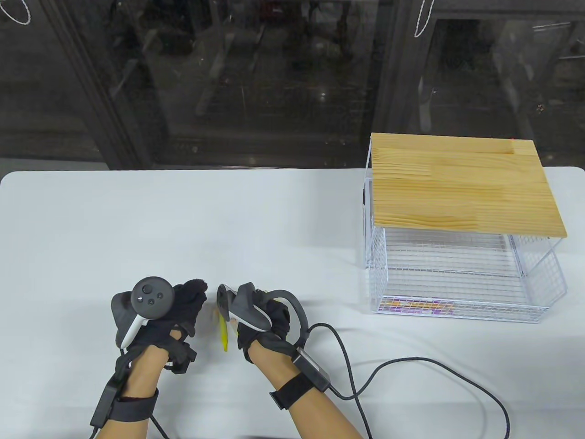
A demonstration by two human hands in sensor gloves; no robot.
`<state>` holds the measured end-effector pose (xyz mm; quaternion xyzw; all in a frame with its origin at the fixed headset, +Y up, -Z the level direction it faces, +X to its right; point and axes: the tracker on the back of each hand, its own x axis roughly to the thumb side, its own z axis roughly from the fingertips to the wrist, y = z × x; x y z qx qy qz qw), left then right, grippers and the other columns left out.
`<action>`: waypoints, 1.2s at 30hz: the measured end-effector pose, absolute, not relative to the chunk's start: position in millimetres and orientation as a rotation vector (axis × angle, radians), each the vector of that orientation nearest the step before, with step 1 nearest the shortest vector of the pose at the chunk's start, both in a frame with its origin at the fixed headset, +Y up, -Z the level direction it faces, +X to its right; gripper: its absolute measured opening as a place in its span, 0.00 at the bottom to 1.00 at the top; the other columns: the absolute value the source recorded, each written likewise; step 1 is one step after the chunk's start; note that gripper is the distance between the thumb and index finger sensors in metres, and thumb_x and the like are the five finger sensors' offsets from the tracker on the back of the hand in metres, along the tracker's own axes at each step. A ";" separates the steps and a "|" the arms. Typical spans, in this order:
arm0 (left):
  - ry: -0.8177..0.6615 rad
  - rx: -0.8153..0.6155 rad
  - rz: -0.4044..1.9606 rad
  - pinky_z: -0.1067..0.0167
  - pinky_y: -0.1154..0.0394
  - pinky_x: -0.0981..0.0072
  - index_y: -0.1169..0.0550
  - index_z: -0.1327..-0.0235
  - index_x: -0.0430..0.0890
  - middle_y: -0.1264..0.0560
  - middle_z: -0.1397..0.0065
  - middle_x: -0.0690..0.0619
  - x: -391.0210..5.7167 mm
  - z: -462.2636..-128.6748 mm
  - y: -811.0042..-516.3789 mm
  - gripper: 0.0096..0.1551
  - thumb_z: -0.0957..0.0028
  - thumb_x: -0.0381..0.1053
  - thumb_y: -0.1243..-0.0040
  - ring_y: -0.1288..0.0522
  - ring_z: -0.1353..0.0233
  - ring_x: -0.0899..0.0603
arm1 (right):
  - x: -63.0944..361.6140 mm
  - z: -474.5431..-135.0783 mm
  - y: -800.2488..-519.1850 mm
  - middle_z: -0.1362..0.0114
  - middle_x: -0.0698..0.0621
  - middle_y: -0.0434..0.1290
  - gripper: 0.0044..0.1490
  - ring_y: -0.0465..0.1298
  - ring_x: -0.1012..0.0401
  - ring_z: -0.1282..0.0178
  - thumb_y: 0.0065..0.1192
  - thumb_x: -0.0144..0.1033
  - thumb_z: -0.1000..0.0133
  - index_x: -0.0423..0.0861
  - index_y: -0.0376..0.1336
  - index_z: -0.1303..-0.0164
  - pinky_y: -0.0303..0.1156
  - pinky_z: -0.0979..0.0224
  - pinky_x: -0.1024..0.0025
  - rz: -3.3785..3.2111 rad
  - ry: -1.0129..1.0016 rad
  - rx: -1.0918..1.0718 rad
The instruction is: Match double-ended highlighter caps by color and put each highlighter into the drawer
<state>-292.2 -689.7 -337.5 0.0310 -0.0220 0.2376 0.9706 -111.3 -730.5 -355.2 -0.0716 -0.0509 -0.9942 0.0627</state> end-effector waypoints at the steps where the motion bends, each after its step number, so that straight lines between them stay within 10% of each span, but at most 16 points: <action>1: -0.044 0.062 0.479 0.52 0.22 0.36 0.15 0.42 0.51 0.13 0.44 0.46 -292.3 -337.5 -689.8 0.28 0.56 0.56 0.37 0.15 0.50 0.34 | -111.2 -353.4 -729.3 0.73 0.62 0.88 0.23 0.83 0.66 0.81 0.79 0.56 0.57 0.51 0.84 0.64 0.80 0.77 0.74 -2.998 -0.150 -0.218; 36: -0.042 0.053 0.492 0.52 0.22 0.36 0.15 0.42 0.50 0.13 0.44 0.46 -293.8 -337.5 -689.8 0.28 0.56 0.56 0.37 0.15 0.50 0.34 | -100.2 -330.4 -697.7 0.70 0.58 0.85 0.30 0.82 0.64 0.75 0.78 0.59 0.59 0.46 0.82 0.62 0.80 0.71 0.72 -2.906 -0.245 -0.265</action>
